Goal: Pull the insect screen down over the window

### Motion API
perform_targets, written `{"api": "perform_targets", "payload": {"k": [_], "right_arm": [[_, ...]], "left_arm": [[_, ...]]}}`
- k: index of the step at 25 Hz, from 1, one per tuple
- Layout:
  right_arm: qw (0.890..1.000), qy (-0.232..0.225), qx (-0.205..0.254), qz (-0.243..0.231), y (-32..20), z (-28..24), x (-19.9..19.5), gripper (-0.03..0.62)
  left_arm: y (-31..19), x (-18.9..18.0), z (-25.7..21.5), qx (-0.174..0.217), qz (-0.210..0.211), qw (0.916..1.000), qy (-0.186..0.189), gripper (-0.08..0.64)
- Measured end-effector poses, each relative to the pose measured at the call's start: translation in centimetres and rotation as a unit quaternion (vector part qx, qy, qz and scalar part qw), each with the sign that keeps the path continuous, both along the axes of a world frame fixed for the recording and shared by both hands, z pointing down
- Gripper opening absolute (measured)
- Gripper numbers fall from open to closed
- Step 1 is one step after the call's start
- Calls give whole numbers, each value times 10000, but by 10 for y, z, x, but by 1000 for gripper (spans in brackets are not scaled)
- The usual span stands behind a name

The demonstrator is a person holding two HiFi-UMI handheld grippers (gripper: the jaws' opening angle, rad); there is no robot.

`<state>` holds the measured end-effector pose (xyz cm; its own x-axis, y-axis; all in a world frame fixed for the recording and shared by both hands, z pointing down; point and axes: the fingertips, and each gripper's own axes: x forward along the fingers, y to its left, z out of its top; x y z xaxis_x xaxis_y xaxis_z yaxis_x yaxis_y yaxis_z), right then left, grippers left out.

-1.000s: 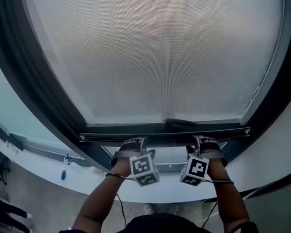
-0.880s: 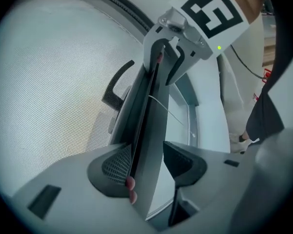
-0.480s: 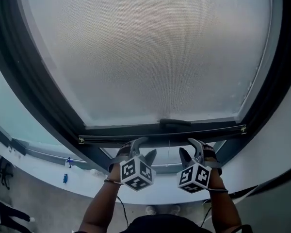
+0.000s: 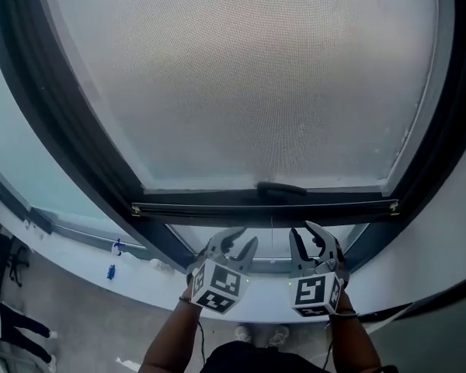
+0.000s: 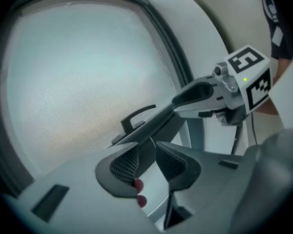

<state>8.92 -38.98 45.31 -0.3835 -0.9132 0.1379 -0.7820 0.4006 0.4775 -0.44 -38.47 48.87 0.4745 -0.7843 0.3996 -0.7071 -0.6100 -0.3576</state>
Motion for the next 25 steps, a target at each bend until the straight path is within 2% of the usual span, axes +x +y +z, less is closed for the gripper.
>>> {"api": "perform_targets", "payload": {"k": [3,6,7,10,15,19,25], "right_arm": [[9993,-342,161,6,8,-4,0,67],[9978,-618,177,151,19,-9,-2,5],[9972,-703,157,180,23,-9,-4,5],[9961,-842,190,190,37,-10,-13,5],[9892,-1401,172,405,71,-17,-31,5],[9878,-1428,492,373,107,-25,-52,5],[9902,-1245,435,458,155,-12,-70,5]], "left_arm": [[5,-6,-13,378,-266,9978,482,62],[12,-17,-30,775,-526,9924,799,23],[16,-21,-34,842,-614,9906,890,3],[30,-34,-42,950,-777,9857,1159,3],[61,-56,-52,1036,-900,9737,1816,3],[91,-75,-50,949,-915,9662,2214,3],[138,-92,-47,1055,-855,9614,2393,3]]}}
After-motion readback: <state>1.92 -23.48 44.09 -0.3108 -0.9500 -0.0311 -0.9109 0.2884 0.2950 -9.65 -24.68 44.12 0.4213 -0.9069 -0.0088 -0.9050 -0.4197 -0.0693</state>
